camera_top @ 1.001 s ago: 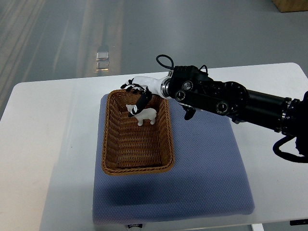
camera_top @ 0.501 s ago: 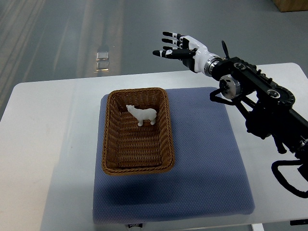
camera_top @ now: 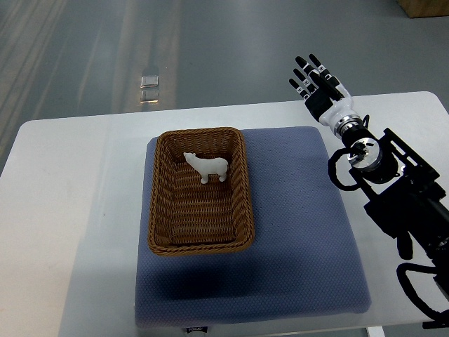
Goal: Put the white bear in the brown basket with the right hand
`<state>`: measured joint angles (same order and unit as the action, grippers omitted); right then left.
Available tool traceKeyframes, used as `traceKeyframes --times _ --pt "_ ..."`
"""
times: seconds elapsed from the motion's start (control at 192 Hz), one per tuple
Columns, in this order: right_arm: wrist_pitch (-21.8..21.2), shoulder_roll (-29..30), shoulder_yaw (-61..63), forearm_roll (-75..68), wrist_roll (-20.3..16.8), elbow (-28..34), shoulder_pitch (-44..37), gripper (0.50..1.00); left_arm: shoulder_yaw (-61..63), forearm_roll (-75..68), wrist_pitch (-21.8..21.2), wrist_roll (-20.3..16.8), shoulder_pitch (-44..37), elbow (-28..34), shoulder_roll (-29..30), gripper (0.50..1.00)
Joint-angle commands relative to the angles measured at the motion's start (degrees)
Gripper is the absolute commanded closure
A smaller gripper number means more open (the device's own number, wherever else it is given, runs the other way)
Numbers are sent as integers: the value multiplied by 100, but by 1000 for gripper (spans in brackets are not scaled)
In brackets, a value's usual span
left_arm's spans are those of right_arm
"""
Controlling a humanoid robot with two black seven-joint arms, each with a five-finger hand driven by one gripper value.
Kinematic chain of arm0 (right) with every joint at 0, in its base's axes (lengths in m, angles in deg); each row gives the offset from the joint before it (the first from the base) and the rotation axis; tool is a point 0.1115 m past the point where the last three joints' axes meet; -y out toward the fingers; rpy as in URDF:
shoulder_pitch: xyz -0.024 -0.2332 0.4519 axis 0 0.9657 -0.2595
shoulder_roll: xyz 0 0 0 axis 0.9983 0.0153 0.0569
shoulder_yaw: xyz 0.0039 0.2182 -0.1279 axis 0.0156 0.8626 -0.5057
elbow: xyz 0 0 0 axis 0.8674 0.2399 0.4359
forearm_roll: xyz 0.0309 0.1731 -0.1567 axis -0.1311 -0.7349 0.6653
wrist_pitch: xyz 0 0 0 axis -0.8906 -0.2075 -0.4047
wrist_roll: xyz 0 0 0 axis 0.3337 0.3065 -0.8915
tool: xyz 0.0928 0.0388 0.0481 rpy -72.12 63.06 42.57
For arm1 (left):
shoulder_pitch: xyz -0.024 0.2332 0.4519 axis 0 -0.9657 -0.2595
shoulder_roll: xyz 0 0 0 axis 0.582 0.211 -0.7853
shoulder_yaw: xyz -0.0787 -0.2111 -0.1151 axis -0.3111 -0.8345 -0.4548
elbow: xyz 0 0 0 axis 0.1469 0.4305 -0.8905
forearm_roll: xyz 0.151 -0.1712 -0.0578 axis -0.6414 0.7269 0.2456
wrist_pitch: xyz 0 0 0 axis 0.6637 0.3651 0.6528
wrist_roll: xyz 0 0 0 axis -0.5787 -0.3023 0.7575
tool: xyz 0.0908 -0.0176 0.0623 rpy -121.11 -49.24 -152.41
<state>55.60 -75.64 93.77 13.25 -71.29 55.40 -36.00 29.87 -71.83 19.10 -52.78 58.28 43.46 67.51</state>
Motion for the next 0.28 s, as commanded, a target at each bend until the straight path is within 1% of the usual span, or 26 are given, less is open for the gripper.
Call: traceKeyframes --times 0.0,0.193,0.271 --pt "-87 48 -5 -217 174 -17 44 576 5 1 0 1 -1 0 0 500" --pt "-307 74 -14 -235 183 -17 123 576 5 1 0 1 -1 -9 0 500" --pt "-307 74 -23 -235 183 -17 132 576 5 1 0 0 -1 -9 0 500"
